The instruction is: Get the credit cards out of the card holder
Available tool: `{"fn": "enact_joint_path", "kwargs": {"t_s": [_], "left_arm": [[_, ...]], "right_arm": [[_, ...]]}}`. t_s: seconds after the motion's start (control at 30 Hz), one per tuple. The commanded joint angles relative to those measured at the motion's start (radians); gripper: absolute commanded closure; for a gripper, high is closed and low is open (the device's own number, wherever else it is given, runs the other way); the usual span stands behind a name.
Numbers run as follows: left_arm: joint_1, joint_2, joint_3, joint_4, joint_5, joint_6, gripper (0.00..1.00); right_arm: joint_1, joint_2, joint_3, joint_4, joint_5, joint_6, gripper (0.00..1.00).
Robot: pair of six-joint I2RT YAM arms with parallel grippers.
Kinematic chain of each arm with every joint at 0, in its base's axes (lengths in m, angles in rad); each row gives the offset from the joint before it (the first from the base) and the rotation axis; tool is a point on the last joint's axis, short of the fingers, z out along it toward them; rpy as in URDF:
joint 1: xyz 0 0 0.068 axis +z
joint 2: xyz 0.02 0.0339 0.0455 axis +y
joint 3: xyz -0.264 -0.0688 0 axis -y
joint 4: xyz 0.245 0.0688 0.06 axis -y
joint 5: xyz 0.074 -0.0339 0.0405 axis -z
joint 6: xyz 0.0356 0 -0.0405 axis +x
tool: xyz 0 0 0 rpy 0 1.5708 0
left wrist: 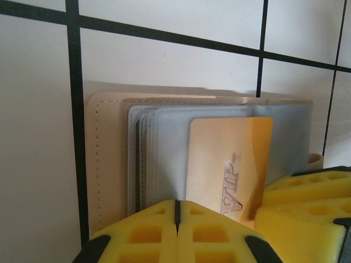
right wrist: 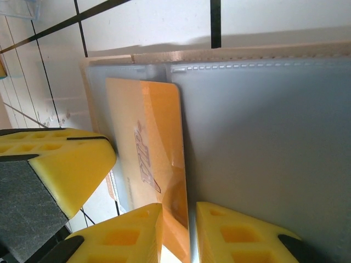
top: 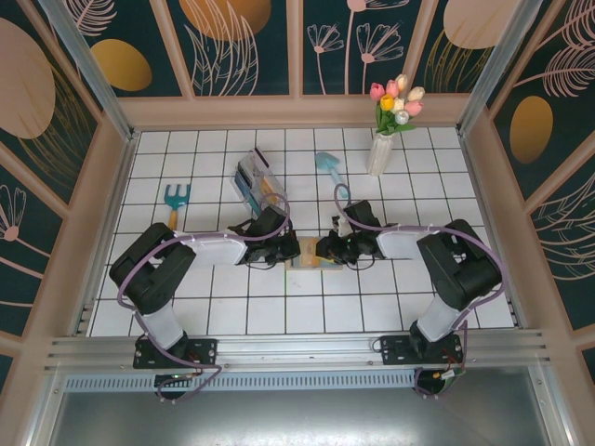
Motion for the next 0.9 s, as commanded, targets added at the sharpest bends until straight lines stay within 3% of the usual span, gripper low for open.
{"fn": "enact_joint_path", "kwargs": {"t_s": [0.0, 0.1, 0.3, 0.47, 0.87], "left_arm": [[0.002, 0.042, -0.014, -0.091, -0.026, -0.007, 0.96], [0.001, 0.042, -0.017, -0.097, -0.037, -0.007, 0.96], [0.001, 0.035, -0.024, -0.107, -0.056, -0.01, 0.96], [0.002, 0.025, -0.025, -0.123, -0.078, -0.01, 0.94], [0.002, 0.03, -0.02, -0.13, -0.092, -0.013, 0.91]], "right_arm": [[0.005, 0.038, 0.006, 0.019, -0.031, -0.011, 0.75], [-0.001, 0.062, -0.001, 0.074, -0.124, -0.025, 0.76], [-0.038, 0.074, -0.012, 0.095, -0.175, -0.069, 0.82], [-0.054, 0.054, -0.018, 0.084, -0.166, -0.072, 0.92], [-0.159, -0.115, -0.111, -0.033, -0.142, -0.143, 0.96]]}}
